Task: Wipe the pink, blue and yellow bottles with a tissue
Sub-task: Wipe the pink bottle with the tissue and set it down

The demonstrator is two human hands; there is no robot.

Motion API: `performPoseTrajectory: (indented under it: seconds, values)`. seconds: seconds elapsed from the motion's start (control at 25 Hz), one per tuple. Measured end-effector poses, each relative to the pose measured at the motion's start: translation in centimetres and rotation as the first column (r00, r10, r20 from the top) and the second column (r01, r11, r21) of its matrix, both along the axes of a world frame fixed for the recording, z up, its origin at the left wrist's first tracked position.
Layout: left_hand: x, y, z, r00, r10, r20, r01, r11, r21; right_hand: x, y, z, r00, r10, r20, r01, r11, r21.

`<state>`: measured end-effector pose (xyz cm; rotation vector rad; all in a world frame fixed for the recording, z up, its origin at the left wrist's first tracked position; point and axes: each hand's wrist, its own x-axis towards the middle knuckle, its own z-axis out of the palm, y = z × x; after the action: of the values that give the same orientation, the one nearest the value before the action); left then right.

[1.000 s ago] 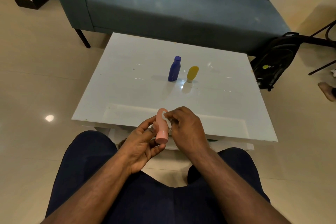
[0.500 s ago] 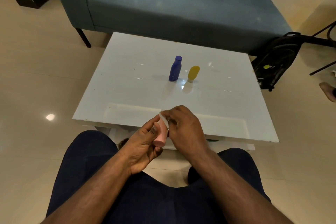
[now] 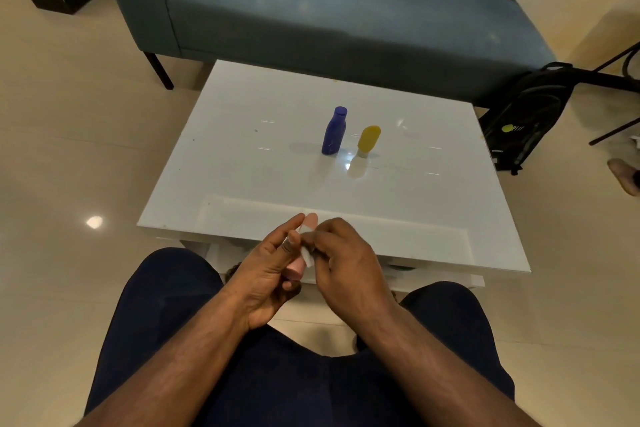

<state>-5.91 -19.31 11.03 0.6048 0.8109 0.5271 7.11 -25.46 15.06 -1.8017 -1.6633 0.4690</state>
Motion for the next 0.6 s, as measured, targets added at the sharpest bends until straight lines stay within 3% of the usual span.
performPoseTrajectory:
  seconds: [0.2, 0.4, 0.6]
  values:
    - [0.2, -0.5, 0.5, 0.996, -0.039, -0.078, 0.041, 0.999, 0.031, 2.5, 2.3, -0.6, 0.985, -0.148, 0.085, 0.154, 0.986, -0.068]
    - [0.2, -0.5, 0.0, 0.997, -0.048, -0.059, 0.048, 0.999, -0.002, 1.0, 0.5, -0.7, 0.999, -0.033, 0.04, 0.036, 0.996, -0.076]
    - [0.1, -0.5, -0.4, 0.994, -0.1, -0.043, 0.1, 0.995, 0.002, 3.0, 2.4, -0.8, 0.986, -0.16, 0.054, 0.163, 0.985, -0.052]
